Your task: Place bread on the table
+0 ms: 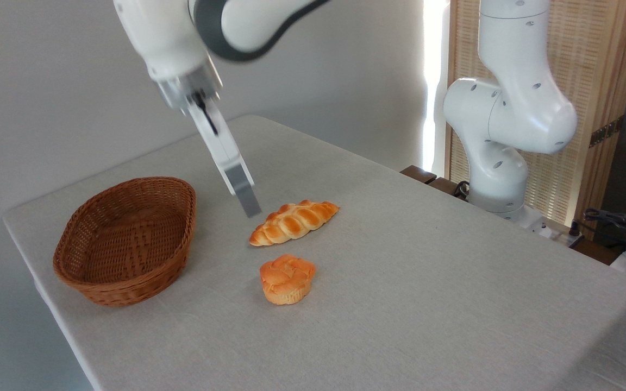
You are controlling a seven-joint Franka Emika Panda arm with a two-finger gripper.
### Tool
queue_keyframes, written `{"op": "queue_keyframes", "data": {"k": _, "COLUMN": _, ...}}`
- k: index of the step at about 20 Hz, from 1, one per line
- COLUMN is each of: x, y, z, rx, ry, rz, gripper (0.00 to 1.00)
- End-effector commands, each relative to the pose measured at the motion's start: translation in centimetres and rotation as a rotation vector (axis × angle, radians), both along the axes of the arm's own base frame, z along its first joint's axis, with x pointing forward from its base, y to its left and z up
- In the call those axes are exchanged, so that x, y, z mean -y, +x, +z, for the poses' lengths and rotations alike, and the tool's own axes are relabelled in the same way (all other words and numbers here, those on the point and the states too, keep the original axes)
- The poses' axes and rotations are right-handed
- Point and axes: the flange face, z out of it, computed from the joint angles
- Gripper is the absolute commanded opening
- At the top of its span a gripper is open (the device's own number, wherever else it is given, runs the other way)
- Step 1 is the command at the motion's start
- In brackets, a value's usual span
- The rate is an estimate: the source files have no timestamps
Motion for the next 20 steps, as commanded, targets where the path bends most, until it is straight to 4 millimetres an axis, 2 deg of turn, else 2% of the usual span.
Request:
{"op": "queue_keyframes", "data": {"k": 1, "x": -4.7, "y": 2.2, "z": 6.4, "rx": 0.099, "ry": -0.017, "rz": 0.164, "gripper": 1.00}}
{"op": "queue_keyframes", "data": {"k": 2, "x": -5.6, "y": 2.6, "z": 7.3, "rx": 0.118, "ry": -0.014, "rz": 0.188, "gripper": 1.00}}
{"op": "queue_keyframes", "data": {"k": 6, "x": -8.7, "y": 3.1, "z": 8.2, "rx": 0.141, "ry": -0.010, "rz": 0.240, "gripper": 1.00}}
{"op": "queue_keyframes", "data": {"k": 9, "x": -10.0, "y": 3.4, "z": 9.2, "rx": 0.159, "ry": -0.012, "rz": 0.266, "gripper": 1.00}}
{"op": "queue_keyframes", "data": {"k": 11, "x": -12.1, "y": 3.3, "z": 9.7, "rx": 0.169, "ry": -0.010, "rz": 0.301, "gripper": 1.00}}
{"op": "queue_keyframes", "data": {"k": 12, "x": -13.5, "y": 2.7, "z": 11.1, "rx": 0.193, "ry": -0.013, "rz": 0.323, "gripper": 1.00}}
{"op": "queue_keyframes", "data": {"k": 13, "x": -15.3, "y": 2.5, "z": 11.5, "rx": 0.198, "ry": -0.019, "rz": 0.352, "gripper": 1.00}}
{"op": "queue_keyframes", "data": {"k": 15, "x": -15.9, "y": 2.4, "z": 11.7, "rx": 0.201, "ry": -0.020, "rz": 0.362, "gripper": 1.00}}
{"op": "queue_keyframes", "data": {"k": 20, "x": -14.8, "y": 2.2, "z": 12.1, "rx": 0.214, "ry": -0.014, "rz": 0.338, "gripper": 1.00}}
